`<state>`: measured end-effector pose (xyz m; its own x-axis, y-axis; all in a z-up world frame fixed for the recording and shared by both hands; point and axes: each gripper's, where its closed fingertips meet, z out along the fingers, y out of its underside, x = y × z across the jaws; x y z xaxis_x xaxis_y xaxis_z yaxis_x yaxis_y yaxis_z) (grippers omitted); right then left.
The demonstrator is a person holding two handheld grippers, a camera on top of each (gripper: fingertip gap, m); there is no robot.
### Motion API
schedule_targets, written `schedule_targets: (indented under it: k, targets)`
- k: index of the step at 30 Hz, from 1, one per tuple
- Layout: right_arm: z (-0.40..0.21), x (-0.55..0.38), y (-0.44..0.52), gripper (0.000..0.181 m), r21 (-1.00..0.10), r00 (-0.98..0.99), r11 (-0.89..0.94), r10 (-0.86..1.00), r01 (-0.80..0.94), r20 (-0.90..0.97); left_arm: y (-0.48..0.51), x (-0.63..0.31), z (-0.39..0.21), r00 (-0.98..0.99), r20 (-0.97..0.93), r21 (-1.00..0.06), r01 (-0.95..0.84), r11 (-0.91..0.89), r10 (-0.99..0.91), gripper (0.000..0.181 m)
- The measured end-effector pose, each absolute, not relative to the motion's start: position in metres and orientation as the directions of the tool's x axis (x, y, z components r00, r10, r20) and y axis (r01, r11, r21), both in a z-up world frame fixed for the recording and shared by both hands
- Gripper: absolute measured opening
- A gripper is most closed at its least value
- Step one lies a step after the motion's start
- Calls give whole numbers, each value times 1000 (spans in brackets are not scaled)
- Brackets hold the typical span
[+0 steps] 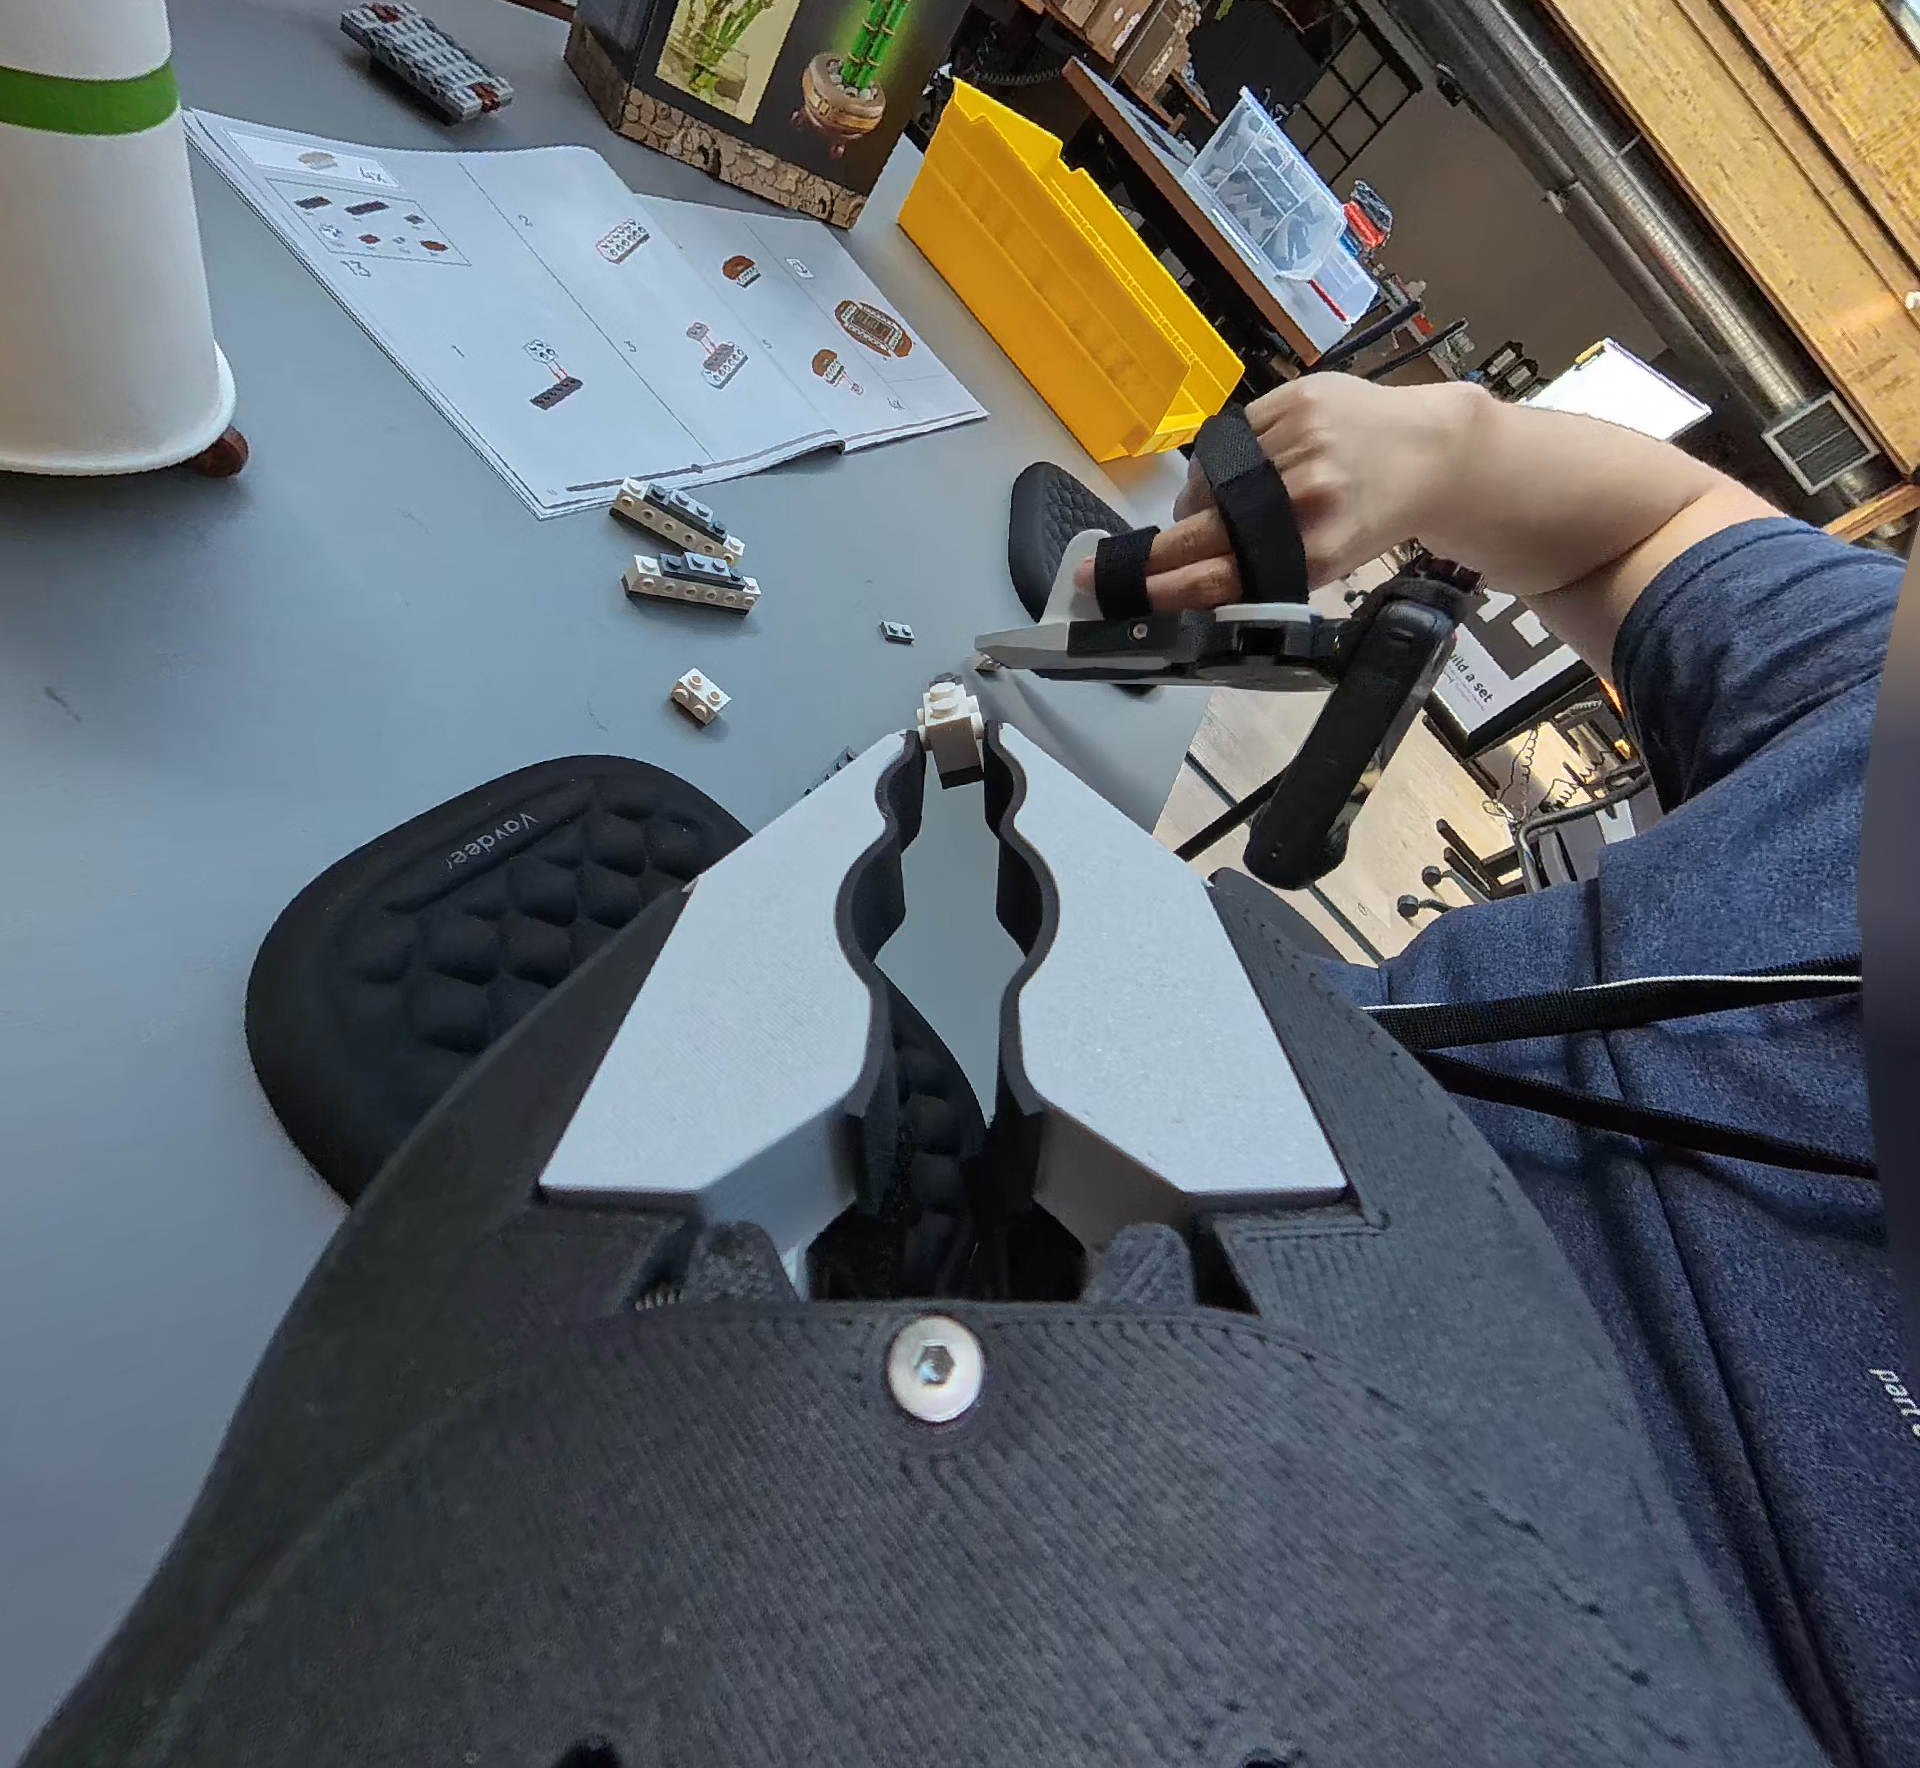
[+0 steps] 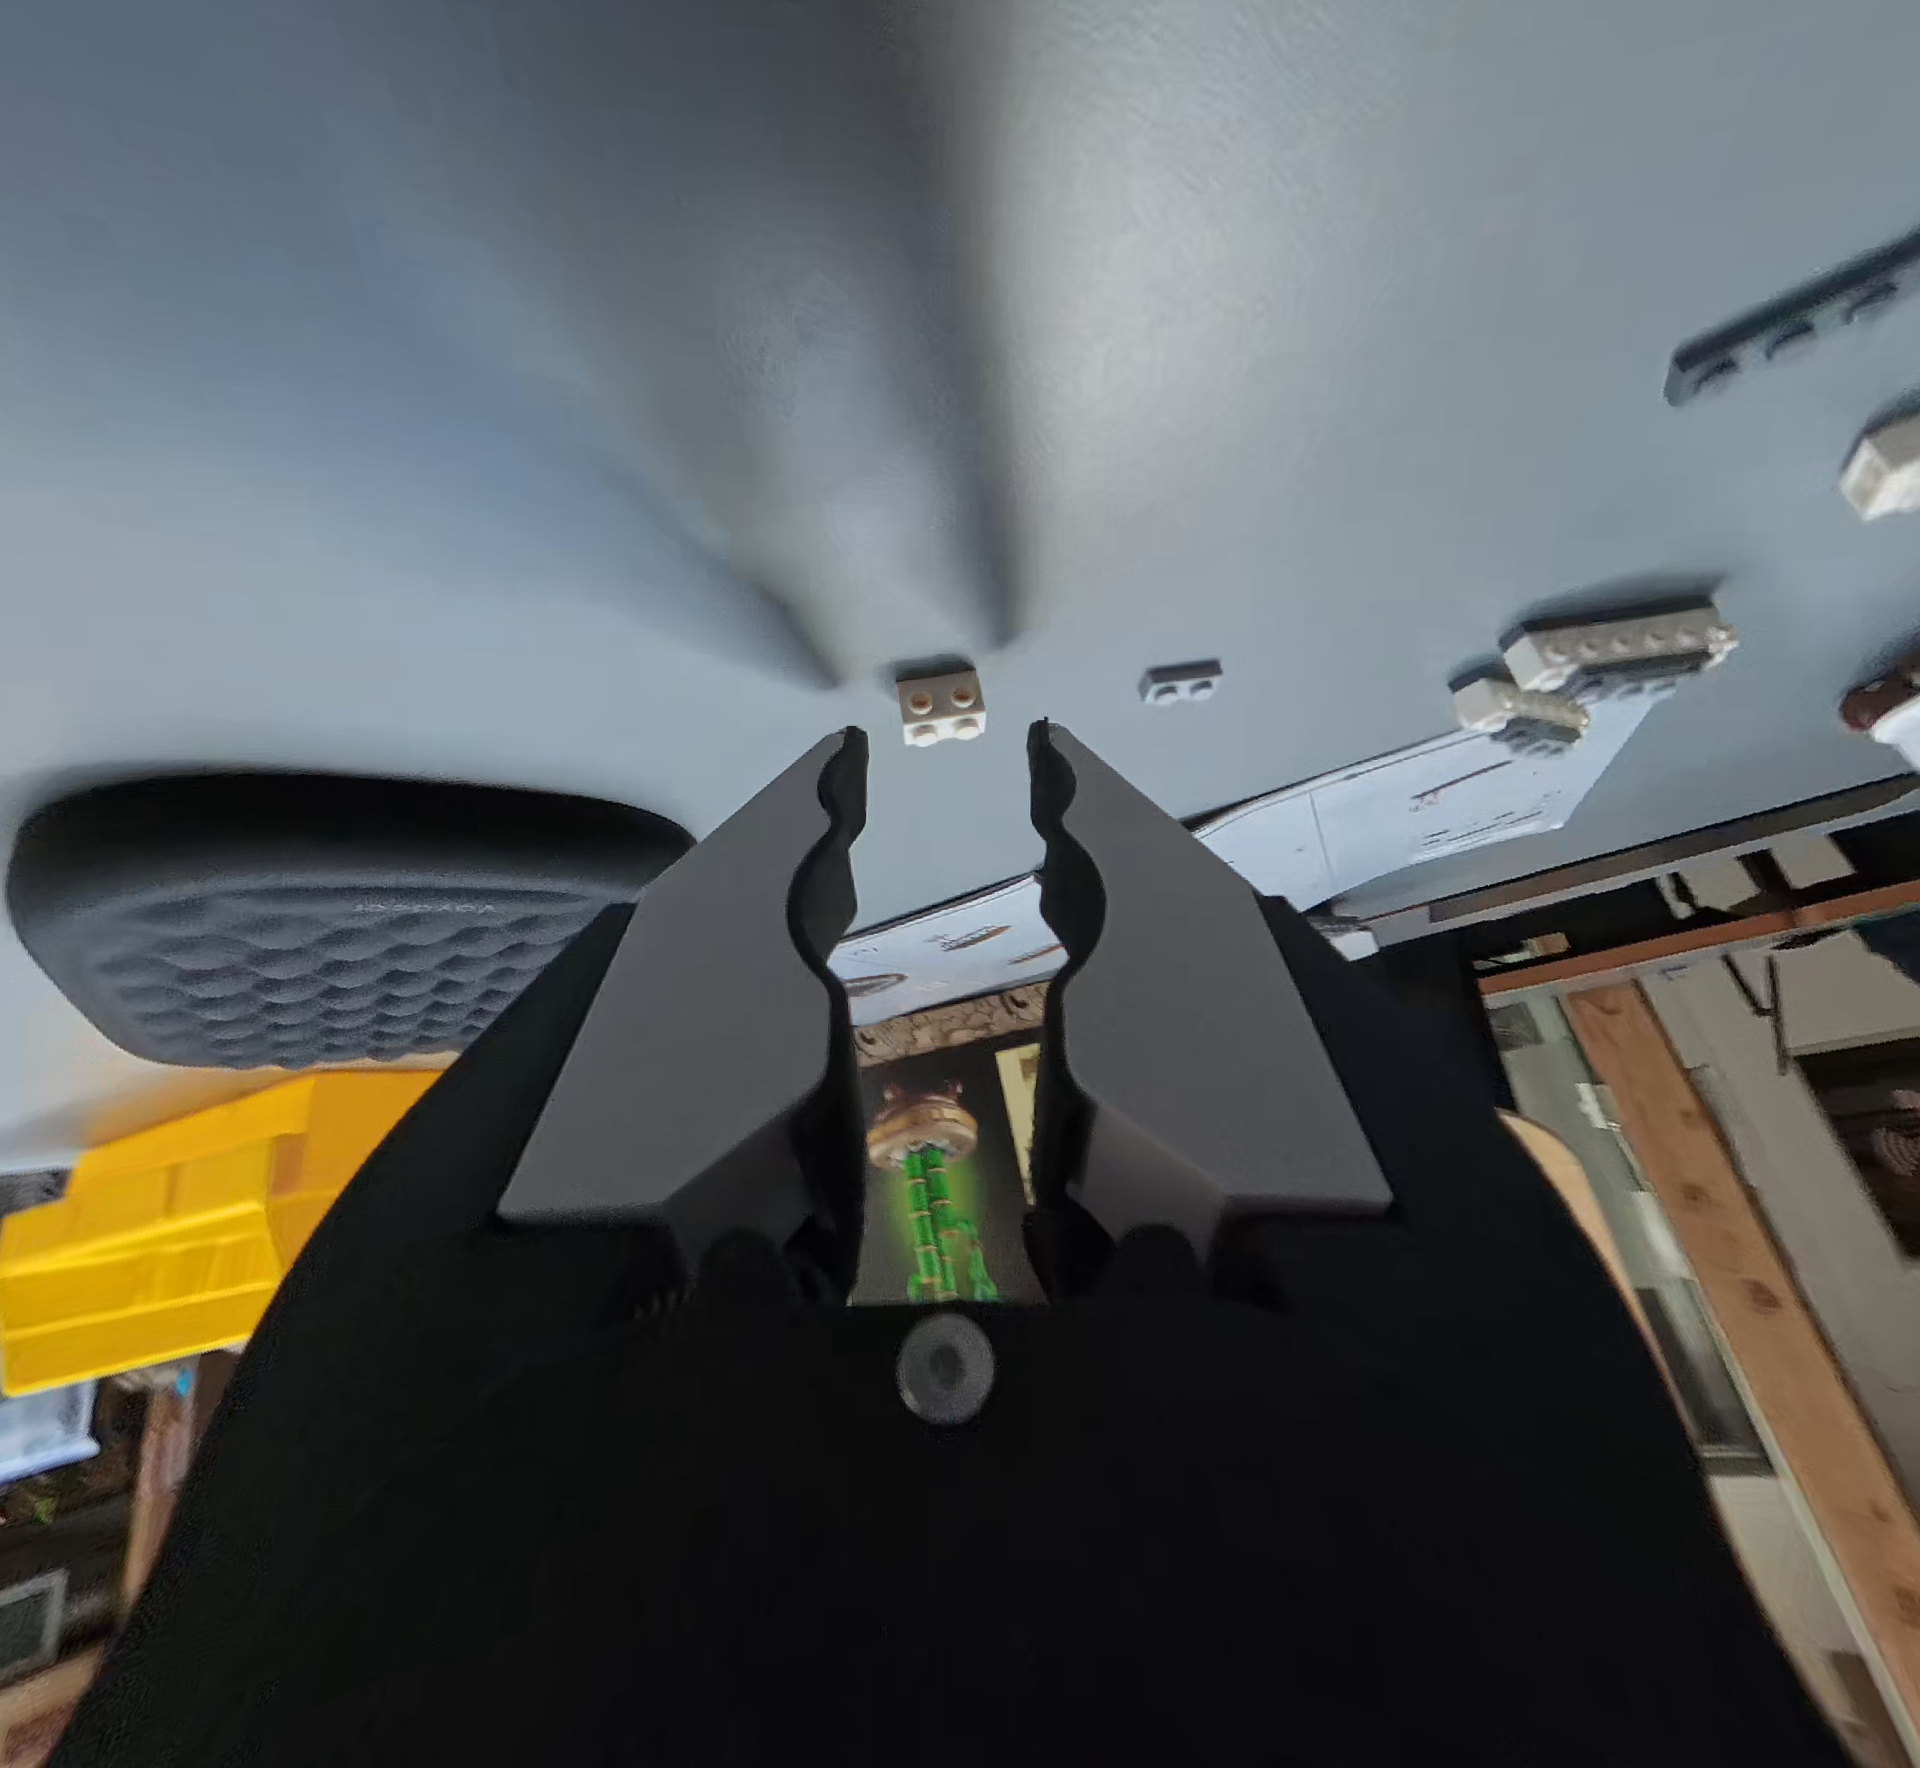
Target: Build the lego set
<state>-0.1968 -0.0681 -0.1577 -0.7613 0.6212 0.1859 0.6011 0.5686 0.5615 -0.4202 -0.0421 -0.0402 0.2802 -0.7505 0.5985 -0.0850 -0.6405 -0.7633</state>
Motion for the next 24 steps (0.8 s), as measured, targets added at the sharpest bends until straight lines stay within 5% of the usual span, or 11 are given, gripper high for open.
schedule_targets:
  k: [2, 5, 8, 9, 11, 13, 16, 18, 24]
  targets:
    - [-148, -195, -67, 31, 420, -618, 488, 739, 765, 267, -41, -422, -40, 279, 604, -761, -77, -644, -747, 9]
    - [-130, -194, -65, 29, 26, -230, 234, 921, 972, 315, -40, -425, -40, 276, 613, -757, -66, -651, -740, 9]
    - [-113, -203, -65, 20, -467, 235, -169, 968, 868, 86, -39, -425, -39, 271, 620, -753, -57, -655, -737, 9]
    - [-111, -204, -65, 17, -558, 351, -318, 935, 766, -51, -39, -424, -38, 266, 622, -753, -56, -656, -737, 9]
    - [-115, -202, -64, 15, -617, 479, -534, 834, 579, -273, -40, -422, -38, 258, 624, -751, -60, -657, -737, 9]
    - [-118, -207, -71, 9, -667, 480, -565, 810, 487, -336, -42, -419, -40, 256, 623, -751, -69, -657, -739, 9]
    - [-123, -208, -72, 14, -751, 505, -304, 862, 587, 46, -44, -416, -41, 253, 620, -751, -81, -655, -742, 9]
    - [-127, -199, -64, 13, -702, 511, -164, 798, 693, 319, -44, -415, -41, 251, 621, -751, -82, -655, -743, 9]
    - [-144, -202, -63, 24, -748, 590, -320, 799, 581, 116, -47, -407, -45, 230, 634, -740, -99, -665, -739, 9]
